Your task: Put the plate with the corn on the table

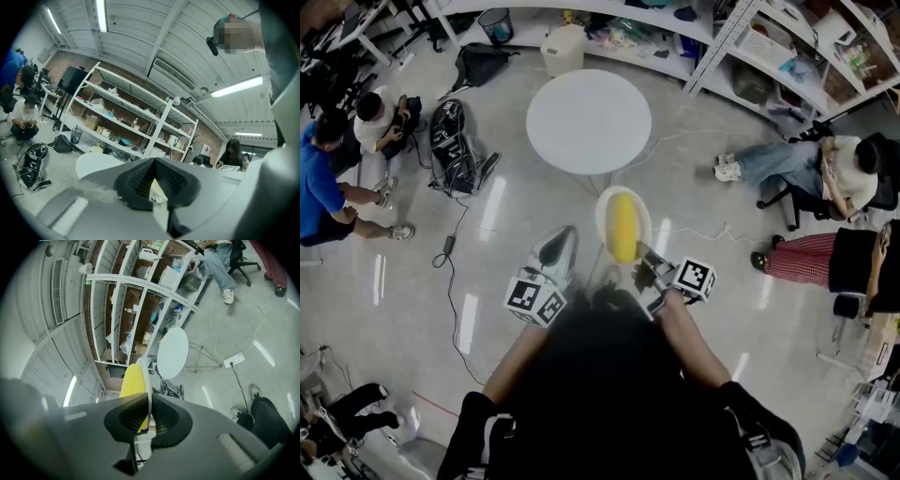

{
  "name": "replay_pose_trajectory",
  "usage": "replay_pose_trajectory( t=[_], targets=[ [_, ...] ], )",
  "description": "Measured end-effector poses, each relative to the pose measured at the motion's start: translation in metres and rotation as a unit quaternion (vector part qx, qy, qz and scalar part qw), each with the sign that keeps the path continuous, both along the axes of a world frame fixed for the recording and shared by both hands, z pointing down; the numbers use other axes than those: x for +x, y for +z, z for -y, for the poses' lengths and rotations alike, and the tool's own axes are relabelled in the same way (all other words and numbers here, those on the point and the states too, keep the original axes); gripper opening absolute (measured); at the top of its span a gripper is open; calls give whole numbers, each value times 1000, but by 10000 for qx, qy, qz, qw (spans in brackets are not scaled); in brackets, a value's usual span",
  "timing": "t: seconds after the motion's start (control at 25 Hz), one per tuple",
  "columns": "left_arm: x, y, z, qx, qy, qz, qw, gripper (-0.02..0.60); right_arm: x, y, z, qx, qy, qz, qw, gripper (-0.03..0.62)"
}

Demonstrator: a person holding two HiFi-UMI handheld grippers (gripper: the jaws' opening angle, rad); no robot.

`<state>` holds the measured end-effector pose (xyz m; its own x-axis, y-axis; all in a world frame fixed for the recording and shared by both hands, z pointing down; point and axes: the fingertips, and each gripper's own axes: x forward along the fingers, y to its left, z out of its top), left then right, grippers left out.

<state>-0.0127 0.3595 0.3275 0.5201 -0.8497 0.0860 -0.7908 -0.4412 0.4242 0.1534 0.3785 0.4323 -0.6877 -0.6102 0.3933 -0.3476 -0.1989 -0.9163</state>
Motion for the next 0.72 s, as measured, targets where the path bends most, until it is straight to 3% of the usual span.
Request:
replay_pose_trajectory(
  t=[0.12, 0.6, 0.72],
  targets=[
    [5, 0, 1, -14, -55, -10, 10000, 5, 0, -5, 5, 166, -77, 134, 9997, 28],
    [29, 3, 9, -1, -289, 67, 9996, 5, 19, 2, 17, 42, -216, 0, 9998, 28],
    [32, 2, 13, 28, -360, 111, 9993, 5, 19, -1, 28, 222, -348, 98, 9991, 28]
  ],
)
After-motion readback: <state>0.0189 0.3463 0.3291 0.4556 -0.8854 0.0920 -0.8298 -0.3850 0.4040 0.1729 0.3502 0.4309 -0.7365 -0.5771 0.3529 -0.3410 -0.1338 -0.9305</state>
